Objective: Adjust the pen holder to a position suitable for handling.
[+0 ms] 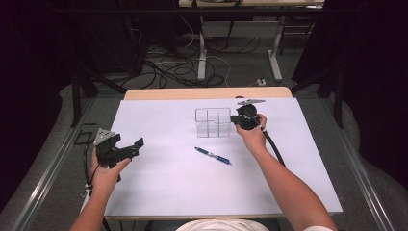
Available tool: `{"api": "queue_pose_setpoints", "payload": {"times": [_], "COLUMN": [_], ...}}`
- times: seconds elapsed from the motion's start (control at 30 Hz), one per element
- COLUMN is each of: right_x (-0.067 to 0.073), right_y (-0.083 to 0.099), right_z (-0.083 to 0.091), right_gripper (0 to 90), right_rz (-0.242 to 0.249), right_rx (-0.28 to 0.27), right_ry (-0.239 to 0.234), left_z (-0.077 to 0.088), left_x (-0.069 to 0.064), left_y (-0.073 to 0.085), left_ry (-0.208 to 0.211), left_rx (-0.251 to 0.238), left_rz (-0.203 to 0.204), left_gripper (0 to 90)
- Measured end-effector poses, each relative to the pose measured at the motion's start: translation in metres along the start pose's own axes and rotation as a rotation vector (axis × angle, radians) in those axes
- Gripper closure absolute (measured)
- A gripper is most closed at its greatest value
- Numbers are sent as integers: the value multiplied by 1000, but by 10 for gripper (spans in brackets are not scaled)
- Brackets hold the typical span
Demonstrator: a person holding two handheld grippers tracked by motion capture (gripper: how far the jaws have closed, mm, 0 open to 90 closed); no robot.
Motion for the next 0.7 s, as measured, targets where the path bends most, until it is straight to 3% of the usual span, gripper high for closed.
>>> {"api": "queue_pose_setpoints", "payload": {"times": [0.03, 0.7], "right_x": [2, 6], "right_y": [1, -1], "right_z": [0, 1], "right_gripper": [900, 867], "right_rz": [-20, -33], "right_rx": [6, -9], "right_ry": [-3, -19], "left_z": [0, -1], "left_x": [0, 0], "left_y": [0, 0], "left_ry": [0, -1], "left_rx": [0, 2], "left_rz": [0, -6], "left_gripper": [30, 30]}}
Point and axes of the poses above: each handheld gripper's, and its own axes: z roughly backward along the jaws, y roughly out of its underside, x roughly to its left, the point moved 6 cm from there along -z, roughly forward along the jaws, and after that the axes turned 2 degrees about -z, right-handed, at the moved point
